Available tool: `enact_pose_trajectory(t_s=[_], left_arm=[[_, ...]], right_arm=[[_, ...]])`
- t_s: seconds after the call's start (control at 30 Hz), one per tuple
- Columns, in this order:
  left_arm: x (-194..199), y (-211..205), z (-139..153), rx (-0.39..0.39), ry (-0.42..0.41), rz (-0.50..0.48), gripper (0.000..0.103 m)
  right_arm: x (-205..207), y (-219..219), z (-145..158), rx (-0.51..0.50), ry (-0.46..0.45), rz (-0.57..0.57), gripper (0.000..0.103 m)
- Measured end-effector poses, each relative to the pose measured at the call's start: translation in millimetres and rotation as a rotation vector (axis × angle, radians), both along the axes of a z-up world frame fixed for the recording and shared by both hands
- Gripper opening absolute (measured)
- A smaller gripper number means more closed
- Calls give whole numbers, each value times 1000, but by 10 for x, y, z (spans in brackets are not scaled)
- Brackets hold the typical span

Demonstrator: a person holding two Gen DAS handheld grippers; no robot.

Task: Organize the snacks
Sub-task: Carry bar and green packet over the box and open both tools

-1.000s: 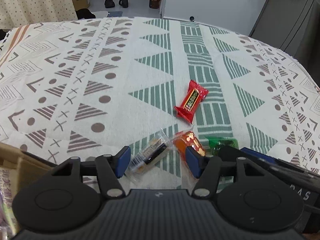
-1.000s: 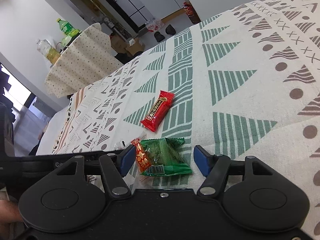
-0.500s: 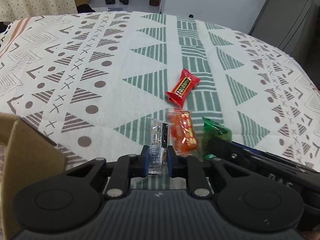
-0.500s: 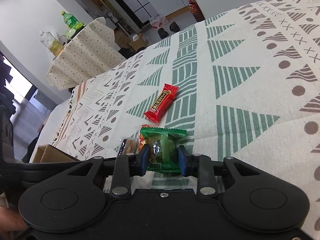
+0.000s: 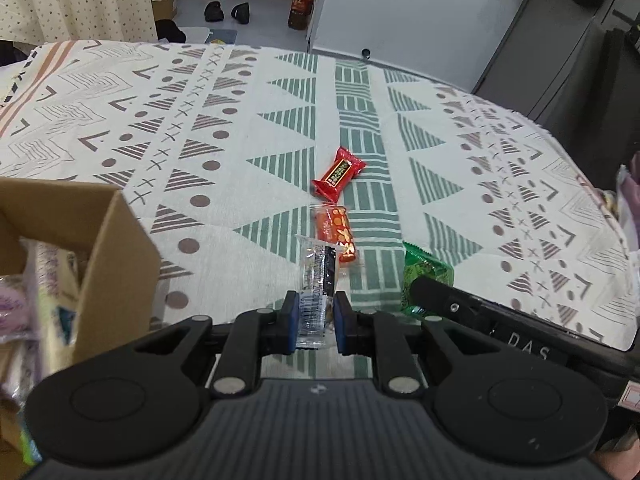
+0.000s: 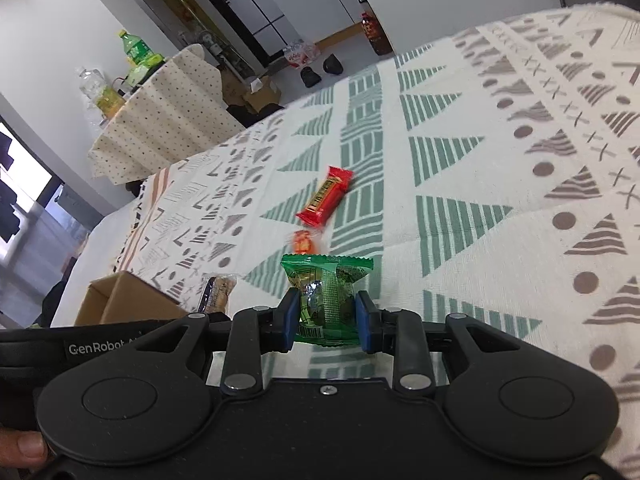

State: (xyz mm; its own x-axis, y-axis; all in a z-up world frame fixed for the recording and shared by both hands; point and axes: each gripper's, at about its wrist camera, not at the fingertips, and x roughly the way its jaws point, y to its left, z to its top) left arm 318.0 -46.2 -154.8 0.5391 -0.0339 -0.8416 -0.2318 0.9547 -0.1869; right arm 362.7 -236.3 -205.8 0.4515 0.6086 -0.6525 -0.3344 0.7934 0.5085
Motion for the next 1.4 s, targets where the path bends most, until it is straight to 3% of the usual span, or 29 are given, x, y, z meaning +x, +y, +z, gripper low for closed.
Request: enact_pose_trajectory(t_s=[0.6,0.97,1.4], left_arm=[[-724,345,616,-50,-107,33,17],[-1003,725,882,-83,-166,88,17],[-1220,1225,999,-113,-206,150,17]], right_arm=[[-615,46,690,13,-86,-55,29],[-867,413,1109,21,-160,-18,29],[-1006,950,1316,9,-199,39,29]])
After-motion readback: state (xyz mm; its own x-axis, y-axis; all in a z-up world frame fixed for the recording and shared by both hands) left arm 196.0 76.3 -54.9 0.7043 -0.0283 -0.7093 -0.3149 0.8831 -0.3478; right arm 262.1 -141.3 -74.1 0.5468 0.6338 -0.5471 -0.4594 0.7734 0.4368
